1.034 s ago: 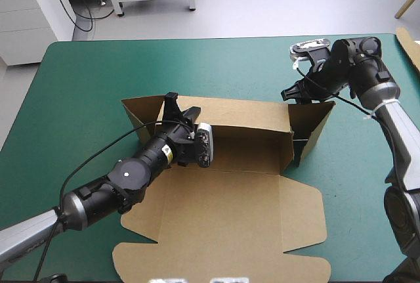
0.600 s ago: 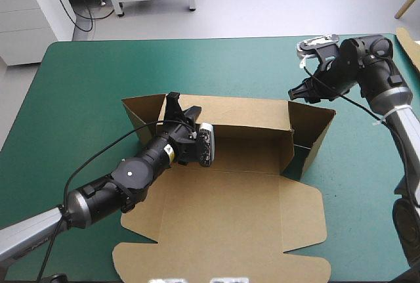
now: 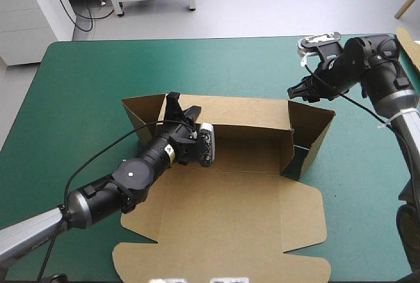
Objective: Fold the box
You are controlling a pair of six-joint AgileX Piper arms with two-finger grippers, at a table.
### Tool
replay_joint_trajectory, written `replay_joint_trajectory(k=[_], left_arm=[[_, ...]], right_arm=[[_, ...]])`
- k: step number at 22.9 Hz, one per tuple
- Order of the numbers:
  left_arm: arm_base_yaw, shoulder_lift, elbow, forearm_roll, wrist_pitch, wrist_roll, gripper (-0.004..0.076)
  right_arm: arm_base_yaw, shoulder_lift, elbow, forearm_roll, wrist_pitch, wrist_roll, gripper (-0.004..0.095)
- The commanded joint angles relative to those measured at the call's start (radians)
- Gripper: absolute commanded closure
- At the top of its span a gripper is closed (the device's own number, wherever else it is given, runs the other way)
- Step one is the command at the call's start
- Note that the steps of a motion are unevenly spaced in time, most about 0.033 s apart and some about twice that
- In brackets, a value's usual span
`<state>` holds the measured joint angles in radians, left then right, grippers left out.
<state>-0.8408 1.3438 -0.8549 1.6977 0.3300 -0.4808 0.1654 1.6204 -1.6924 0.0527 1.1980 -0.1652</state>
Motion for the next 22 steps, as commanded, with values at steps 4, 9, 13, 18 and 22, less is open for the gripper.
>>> replay_joint_trajectory(k=[4, 9, 13, 18, 22], left_arm=[[-0.001, -0.018, -0.022, -0.008, 0.042, -0.034, 0.0731], [-0.001, -0.018, -0.022, -0.008, 0.042, -0.034, 0.0731], [-0.001, -0.018, -0.022, -0.008, 0.042, -0.034, 0.0731], [-0.001, -0.018, -0.022, -0.008, 0.042, -0.034, 0.0731], [-0.001, -0.018, -0.022, -0.008, 0.042, -0.034, 0.0731]], right_arm=[[-0.004, -0.049, -0.023, 0.004, -0.026, -0.007, 0.0465], [-0.004, -0.046, 0.019, 0.004, -0.026, -0.012, 0.0465], [-0.004, -0.057, 0.138, 0.044, -0.028, -0.016, 0.0466], [-0.004, -0.104, 0.208, 0.063, -0.028, -0.014, 0.0465], [-0.004, -0.183, 0.241, 0.064, -0.028, -0.014, 0.0465]])
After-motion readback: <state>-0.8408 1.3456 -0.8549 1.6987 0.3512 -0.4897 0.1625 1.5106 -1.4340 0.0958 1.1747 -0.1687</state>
